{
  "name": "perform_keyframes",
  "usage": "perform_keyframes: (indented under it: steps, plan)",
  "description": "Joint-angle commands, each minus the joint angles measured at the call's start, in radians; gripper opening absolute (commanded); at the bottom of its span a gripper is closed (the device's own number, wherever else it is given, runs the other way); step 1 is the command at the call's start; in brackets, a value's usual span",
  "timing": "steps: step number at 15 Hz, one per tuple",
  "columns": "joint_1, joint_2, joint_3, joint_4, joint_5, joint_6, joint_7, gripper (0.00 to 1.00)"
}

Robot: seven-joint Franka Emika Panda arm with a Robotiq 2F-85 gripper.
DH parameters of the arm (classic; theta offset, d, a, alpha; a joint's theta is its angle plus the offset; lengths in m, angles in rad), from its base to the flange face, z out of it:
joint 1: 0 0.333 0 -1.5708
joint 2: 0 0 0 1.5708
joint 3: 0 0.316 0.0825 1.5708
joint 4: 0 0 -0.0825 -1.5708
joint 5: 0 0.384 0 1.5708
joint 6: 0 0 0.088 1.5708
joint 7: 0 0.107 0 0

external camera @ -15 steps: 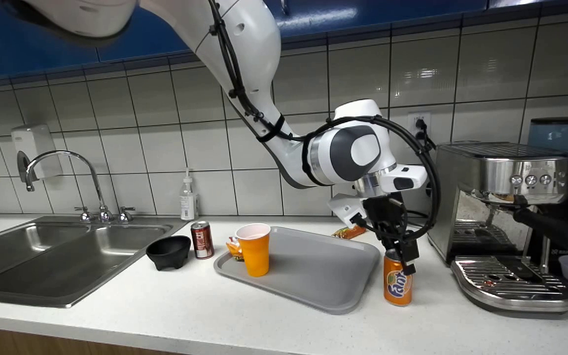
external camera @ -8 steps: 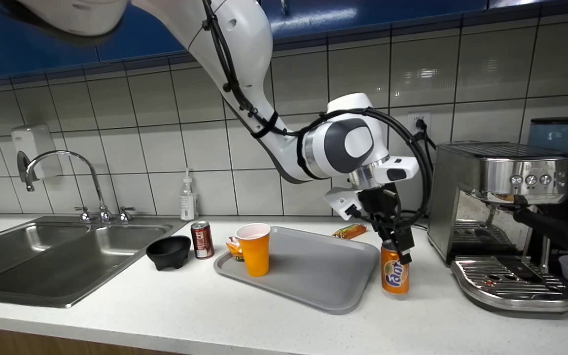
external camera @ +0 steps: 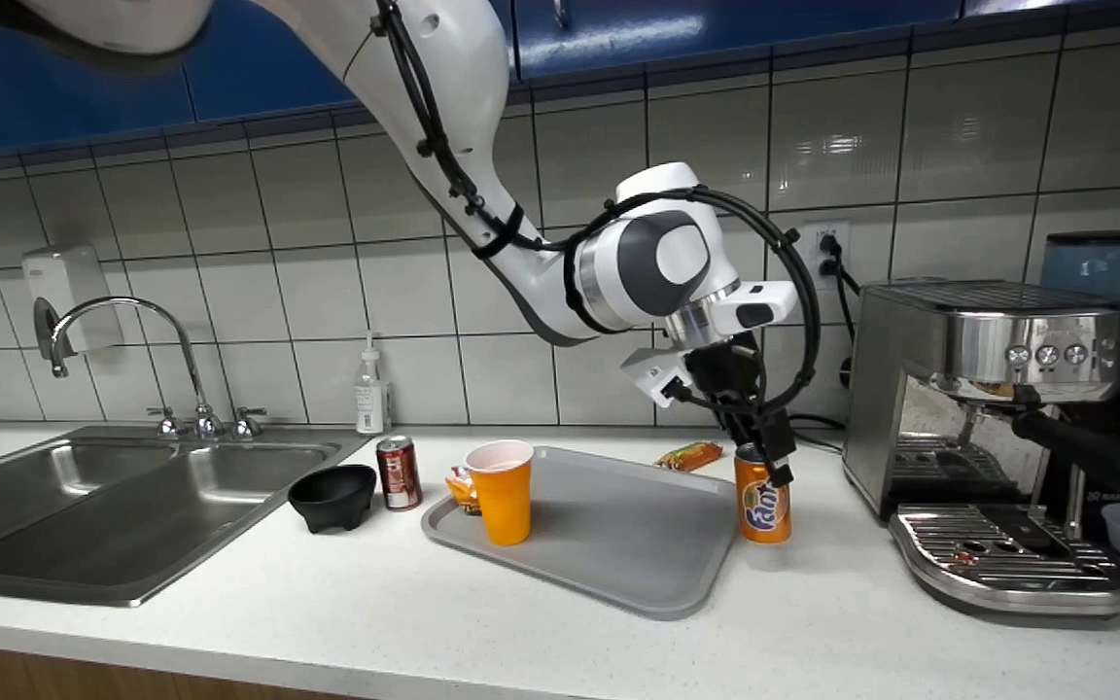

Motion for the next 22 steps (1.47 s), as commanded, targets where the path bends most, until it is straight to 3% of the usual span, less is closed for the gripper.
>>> perform_keyframes:
  steps: [1, 13, 22]
  plan:
    - [0.05, -0.059, -0.018, -0.05, -0.058, 0.019, 0.039, 0.39]
    - [0.132, -0.096, 0.009, -0.099, -0.113, 0.039, 0.028, 0.39]
    - [0.136, -0.096, 0.057, -0.106, -0.112, 0.032, 0.016, 0.39]
